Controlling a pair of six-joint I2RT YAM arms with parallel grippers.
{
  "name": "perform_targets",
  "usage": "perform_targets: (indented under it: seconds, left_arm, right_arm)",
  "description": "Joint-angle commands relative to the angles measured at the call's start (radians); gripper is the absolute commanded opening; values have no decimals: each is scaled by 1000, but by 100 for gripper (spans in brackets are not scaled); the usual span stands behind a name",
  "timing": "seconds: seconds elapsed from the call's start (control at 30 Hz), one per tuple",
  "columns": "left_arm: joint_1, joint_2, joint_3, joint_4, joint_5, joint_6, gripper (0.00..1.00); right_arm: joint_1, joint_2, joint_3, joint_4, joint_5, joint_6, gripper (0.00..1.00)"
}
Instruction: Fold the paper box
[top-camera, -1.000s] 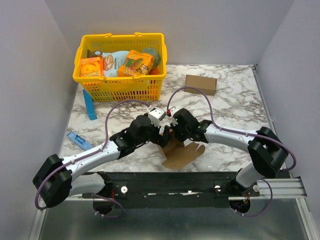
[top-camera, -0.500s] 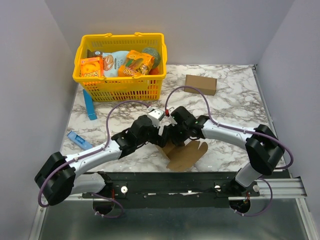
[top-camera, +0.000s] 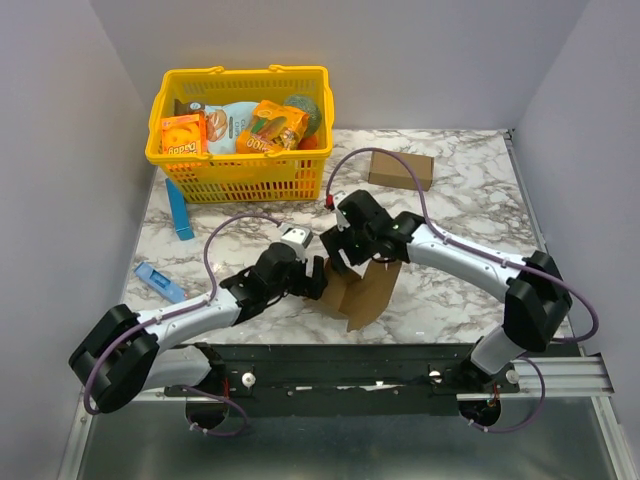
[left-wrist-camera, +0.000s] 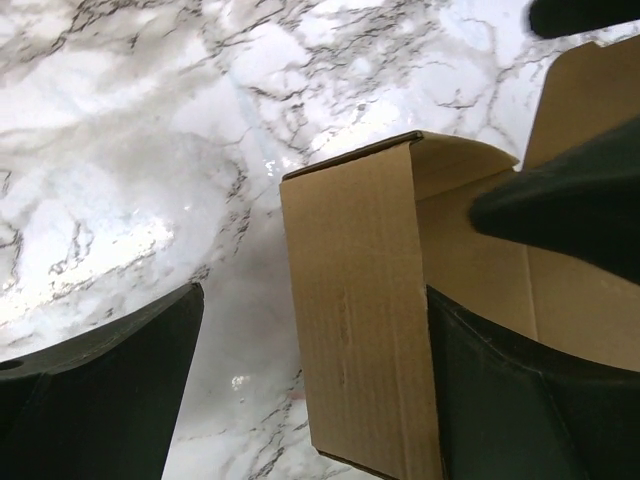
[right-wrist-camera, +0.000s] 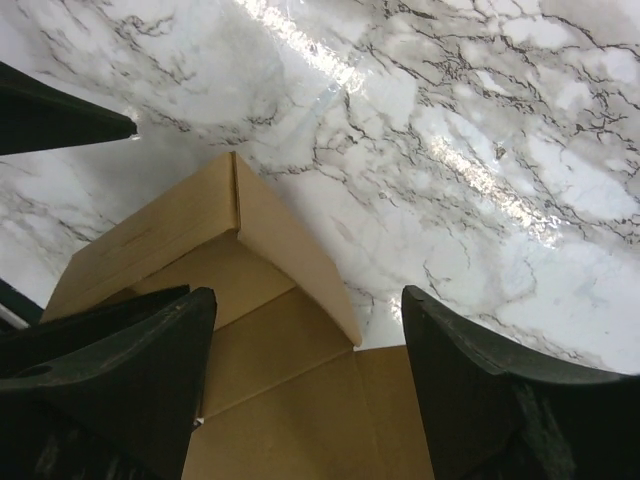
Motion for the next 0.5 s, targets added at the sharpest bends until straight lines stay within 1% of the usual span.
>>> perform_targets:
  seconds: [0.0,0.07,0.17,0.23,0.3,0.47]
  left_arm:
    - [11,-5,-49,25,-79,-81,93]
    - [11,-10,-69,25,-102,-118,93]
    - [14,-31,-108,31,-121,-158,93]
    - [16,-54,-120,36,-122,-169,97]
    - [16,-73,-112,31,-125,-176,99]
    - [19,-107,-85,-10,-135,-190,99]
  right_arm:
    - [0,-74,71,-78,-22,22,87]
    - [-2,-112,94,-90,-23,31,88]
    - [-2,-164,123,-92,-81,42,88]
    - [-2,-189,141,-98,-89,66,88]
    - [-2,-229,144,-102,-101,80,88]
    - [0,-313,117,-124,-103,143,88]
